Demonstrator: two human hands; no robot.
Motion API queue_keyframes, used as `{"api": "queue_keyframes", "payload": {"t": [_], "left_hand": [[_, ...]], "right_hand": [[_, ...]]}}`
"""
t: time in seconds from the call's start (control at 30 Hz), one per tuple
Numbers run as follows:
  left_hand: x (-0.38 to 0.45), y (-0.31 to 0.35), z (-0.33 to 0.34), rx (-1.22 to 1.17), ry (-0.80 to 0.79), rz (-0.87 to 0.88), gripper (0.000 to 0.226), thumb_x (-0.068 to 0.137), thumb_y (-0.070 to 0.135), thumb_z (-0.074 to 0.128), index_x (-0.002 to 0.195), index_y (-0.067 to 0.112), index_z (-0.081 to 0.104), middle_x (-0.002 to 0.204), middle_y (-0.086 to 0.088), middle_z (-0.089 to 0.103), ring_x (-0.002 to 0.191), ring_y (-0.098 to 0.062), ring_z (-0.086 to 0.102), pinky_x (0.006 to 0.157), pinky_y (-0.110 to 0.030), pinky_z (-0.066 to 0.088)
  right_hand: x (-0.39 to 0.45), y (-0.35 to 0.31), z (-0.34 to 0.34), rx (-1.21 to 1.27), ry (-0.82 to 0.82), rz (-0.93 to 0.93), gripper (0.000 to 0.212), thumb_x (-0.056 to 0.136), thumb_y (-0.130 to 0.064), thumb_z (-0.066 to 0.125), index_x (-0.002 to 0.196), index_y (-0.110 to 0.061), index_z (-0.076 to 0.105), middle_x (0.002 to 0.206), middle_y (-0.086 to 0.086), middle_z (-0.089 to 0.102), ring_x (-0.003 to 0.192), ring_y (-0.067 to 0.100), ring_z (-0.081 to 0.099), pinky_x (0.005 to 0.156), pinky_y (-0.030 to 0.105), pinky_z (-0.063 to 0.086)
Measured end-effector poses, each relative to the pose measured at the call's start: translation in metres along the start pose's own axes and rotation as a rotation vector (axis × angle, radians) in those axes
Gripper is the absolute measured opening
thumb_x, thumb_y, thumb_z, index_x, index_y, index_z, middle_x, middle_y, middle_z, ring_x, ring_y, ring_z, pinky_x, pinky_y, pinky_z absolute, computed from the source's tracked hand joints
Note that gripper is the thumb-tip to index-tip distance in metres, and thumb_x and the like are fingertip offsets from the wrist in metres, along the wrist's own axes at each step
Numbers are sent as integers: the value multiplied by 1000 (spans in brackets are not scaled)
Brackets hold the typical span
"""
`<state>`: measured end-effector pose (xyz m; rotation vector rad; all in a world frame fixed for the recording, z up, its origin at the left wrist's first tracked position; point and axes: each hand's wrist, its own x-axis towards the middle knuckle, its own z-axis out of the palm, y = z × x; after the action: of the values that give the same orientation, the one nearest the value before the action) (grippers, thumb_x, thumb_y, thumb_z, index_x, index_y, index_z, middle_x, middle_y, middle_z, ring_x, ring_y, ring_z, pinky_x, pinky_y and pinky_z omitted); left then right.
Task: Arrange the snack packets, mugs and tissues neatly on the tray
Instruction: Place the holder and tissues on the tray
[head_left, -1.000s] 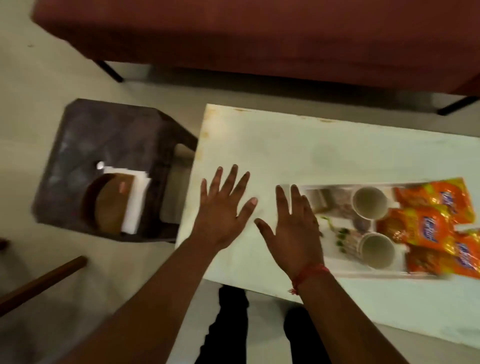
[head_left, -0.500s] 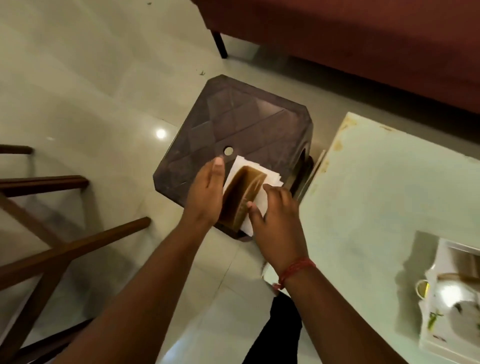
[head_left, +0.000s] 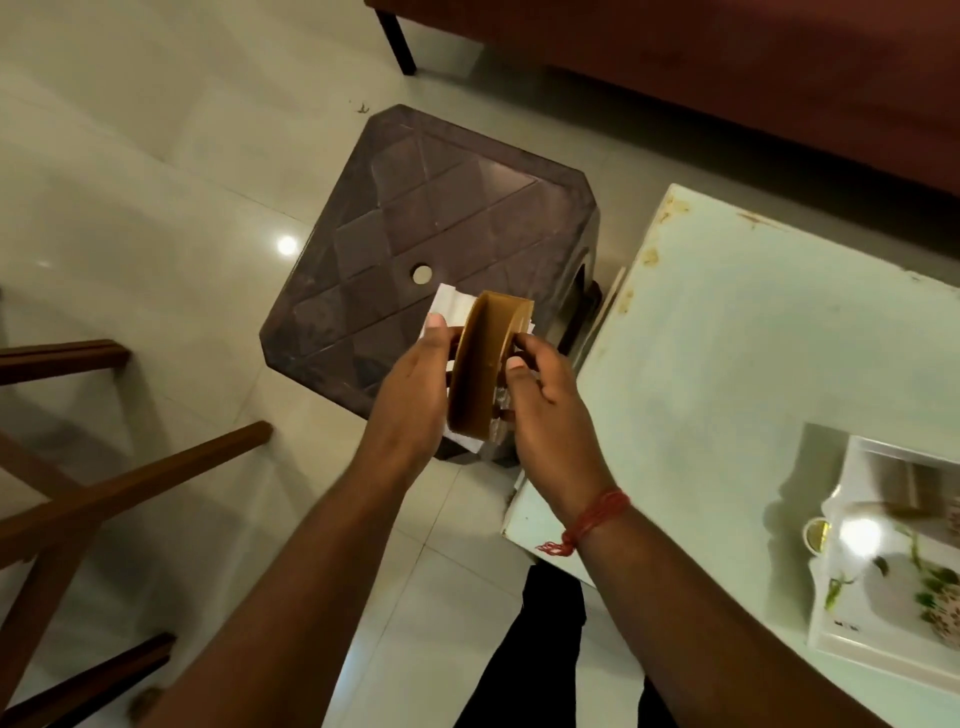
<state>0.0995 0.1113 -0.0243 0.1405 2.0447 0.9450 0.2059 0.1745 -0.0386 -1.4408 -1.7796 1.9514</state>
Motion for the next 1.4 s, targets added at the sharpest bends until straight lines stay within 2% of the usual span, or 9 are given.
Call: {"api": "queue_keyframes", "payload": {"t": [0.1, 0.2, 0.37, 0.67, 0.77, 0.9, 1.1, 1.27, 1.4], "left_hand": [[-14, 4, 37, -21, -38, -20, 59, 94, 64, 21, 137, 34, 49, 137, 5, 56, 121, -21, 56, 99, -42, 45], [-32, 1, 84, -34, -99, -26, 53, 96, 63, 24, 137, 38, 47, 137, 8, 56, 114, -16, 58, 96, -38, 50], [-73, 1, 182, -121, -294, -23, 36, 100, 58, 24, 121, 52, 52, 104, 32, 57, 91, 7, 59, 62, -14, 52], [-147, -23, 345, -61, -446, -114, 44, 98, 63, 25, 120, 48, 60, 121, 16, 63, 108, -3, 62, 75, -31, 56], [-162, -36, 381, -35, -467, -131, 40, 98, 62, 25, 109, 52, 61, 118, 18, 65, 107, -1, 62, 75, -31, 56], [-168, -50, 409, -35, -433, -170, 42, 97, 64, 27, 92, 54, 67, 99, 22, 71, 94, 1, 67, 68, -28, 56], [-164, -55, 428, -45, -365, -206, 42, 97, 65, 26, 105, 49, 64, 99, 20, 70, 101, -6, 65, 67, -30, 54], [-162, -58, 432, -8, -360, -187, 55, 96, 66, 21, 133, 41, 54, 114, 14, 65, 117, -12, 58, 79, -32, 53], [-159, -58, 428, 52, -325, -100, 61, 95, 68, 19, 143, 37, 42, 146, 1, 50, 133, -20, 48, 112, -45, 38]], "right_hand": [[-10, 11, -42, 10, -3, 5, 40, 104, -40, 35, 143, -32, 39, 142, -7, 41, 120, 8, 47, 86, 14, 45], [-22, 29, -93, 8, 2, 23, 41, 104, -38, 36, 143, -29, 41, 135, -6, 45, 123, 17, 53, 100, 34, 51], [-47, 81, -185, 13, 66, 91, 40, 103, -37, 37, 141, -28, 45, 134, -3, 48, 121, 17, 54, 101, 45, 50], [-117, 173, -319, 157, 225, 189, 35, 103, -35, 39, 134, -29, 54, 132, -3, 57, 119, 14, 58, 102, 41, 48], [-131, 193, -338, 184, 256, 163, 30, 102, -28, 41, 129, -28, 55, 120, -3, 64, 109, 11, 61, 90, 30, 51], [-134, 211, -348, 189, 258, 201, 30, 99, -23, 45, 128, -25, 54, 117, -4, 66, 105, 10, 62, 88, 27, 49], [-122, 221, -352, 185, 221, 269, 44, 93, -17, 49, 136, -26, 48, 119, -1, 65, 106, 15, 64, 86, 30, 54], [-118, 220, -352, 177, 220, 279, 51, 91, -12, 51, 139, -25, 45, 125, 3, 63, 112, 21, 62, 95, 44, 54], [-126, 215, -349, 45, 237, 234, 65, 93, -16, 55, 151, -24, 27, 144, 3, 49, 132, 23, 49, 107, 44, 46]]}}
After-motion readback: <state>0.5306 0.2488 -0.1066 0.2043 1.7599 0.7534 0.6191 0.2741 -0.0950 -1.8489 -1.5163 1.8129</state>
